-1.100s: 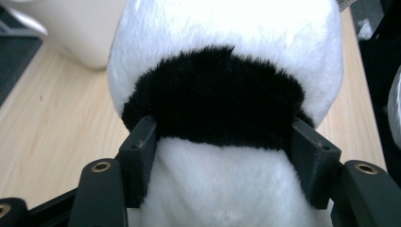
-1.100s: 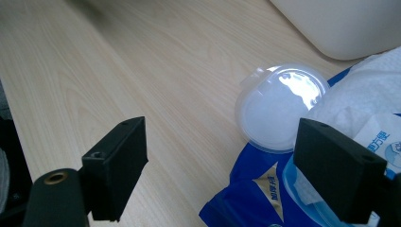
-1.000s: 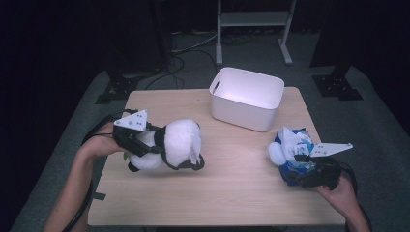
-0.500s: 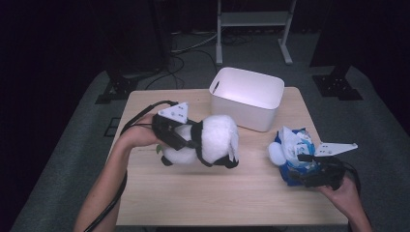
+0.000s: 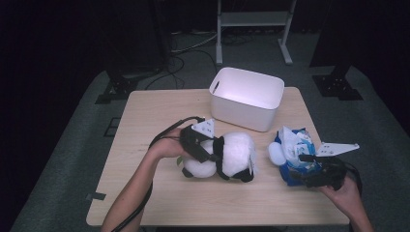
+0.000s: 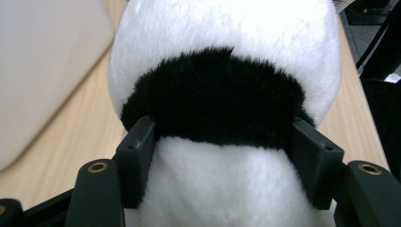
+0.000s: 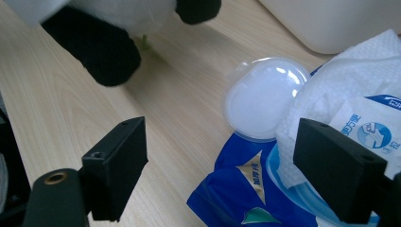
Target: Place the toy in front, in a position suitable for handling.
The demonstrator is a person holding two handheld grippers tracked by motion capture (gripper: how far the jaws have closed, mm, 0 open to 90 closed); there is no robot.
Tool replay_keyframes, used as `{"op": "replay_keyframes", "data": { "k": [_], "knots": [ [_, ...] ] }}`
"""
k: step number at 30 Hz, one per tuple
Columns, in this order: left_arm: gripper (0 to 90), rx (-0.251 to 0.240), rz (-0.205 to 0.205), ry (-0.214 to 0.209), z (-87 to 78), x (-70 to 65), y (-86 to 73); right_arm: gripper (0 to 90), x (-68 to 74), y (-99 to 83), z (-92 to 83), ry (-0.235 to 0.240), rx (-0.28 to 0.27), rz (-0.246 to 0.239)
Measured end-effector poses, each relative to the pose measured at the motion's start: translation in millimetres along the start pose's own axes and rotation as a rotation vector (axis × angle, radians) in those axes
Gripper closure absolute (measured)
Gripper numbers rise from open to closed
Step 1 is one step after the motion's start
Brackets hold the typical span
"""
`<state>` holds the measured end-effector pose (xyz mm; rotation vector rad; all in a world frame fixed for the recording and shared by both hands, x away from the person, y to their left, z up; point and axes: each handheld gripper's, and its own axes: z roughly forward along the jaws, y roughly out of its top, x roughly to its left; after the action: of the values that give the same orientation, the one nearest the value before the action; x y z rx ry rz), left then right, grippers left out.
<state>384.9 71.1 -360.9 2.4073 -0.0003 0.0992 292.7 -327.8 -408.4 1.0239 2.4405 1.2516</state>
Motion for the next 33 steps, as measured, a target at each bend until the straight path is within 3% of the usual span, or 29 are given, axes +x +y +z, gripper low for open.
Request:
{"op": "replay_keyframes", "data": {
  "k": [10,14,19,33],
  "knots": [
    [32.2,-0.001,-0.008,-0.018,28.3,-11.0,-16.7,17.0,1.2,-0.4,2.2,-0.008,0.017,-0.008],
    [28.2,-0.015,-0.007,-0.005,27.8,-14.1,-19.6,17.0,1.0,-0.6,2.7,-0.012,0.024,-0.006],
    [18.7,-0.033,-0.041,0.015,28.1,-15.7,-23.0,17.0,0.3,-1.1,4.2,-0.015,0.032,-0.004],
    [12.1,-0.071,-0.063,0.038,9.4,-18.9,-22.5,17.1,-8.2,8.5,5.4,-0.039,0.055,-0.009]
  ]
}}
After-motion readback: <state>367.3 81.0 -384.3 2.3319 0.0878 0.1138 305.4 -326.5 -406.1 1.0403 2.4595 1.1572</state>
